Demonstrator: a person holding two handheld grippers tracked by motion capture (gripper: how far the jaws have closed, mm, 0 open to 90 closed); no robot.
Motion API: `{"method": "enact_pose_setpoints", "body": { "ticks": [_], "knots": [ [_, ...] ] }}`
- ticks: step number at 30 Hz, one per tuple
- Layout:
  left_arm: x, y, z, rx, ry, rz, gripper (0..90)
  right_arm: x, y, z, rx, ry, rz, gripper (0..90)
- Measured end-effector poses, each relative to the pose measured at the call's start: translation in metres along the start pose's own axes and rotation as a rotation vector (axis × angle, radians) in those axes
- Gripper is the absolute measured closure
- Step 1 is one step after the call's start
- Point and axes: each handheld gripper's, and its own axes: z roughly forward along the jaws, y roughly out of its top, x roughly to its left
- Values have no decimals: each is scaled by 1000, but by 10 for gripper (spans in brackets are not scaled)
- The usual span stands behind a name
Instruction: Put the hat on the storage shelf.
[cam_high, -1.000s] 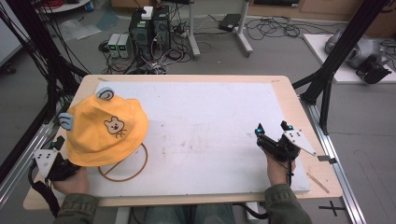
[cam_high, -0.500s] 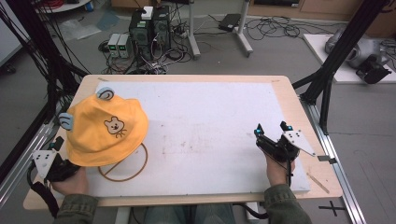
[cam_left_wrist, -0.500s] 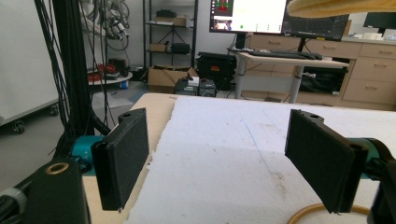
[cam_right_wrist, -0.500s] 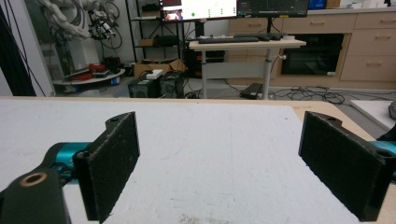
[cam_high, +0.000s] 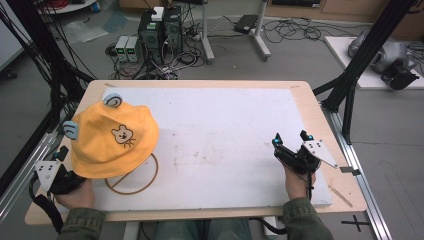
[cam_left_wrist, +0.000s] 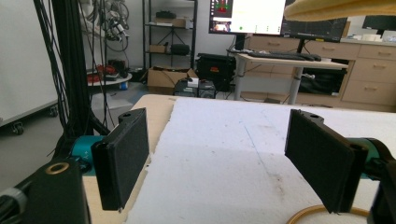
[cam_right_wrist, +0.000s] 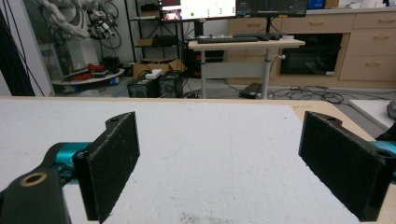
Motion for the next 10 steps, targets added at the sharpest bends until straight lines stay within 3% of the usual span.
{"method": "enact_pose_setpoints", "body": {
  "ticks": [8, 10],
  "knots": [
    [0, 0, 0, -2, 0, 0, 220, 0, 0, -3, 5, 7, 1, 122],
    [0, 0, 0, 5, -5, 1, 220, 1, 0, -3, 4, 9, -21, 121]
  ]
}}
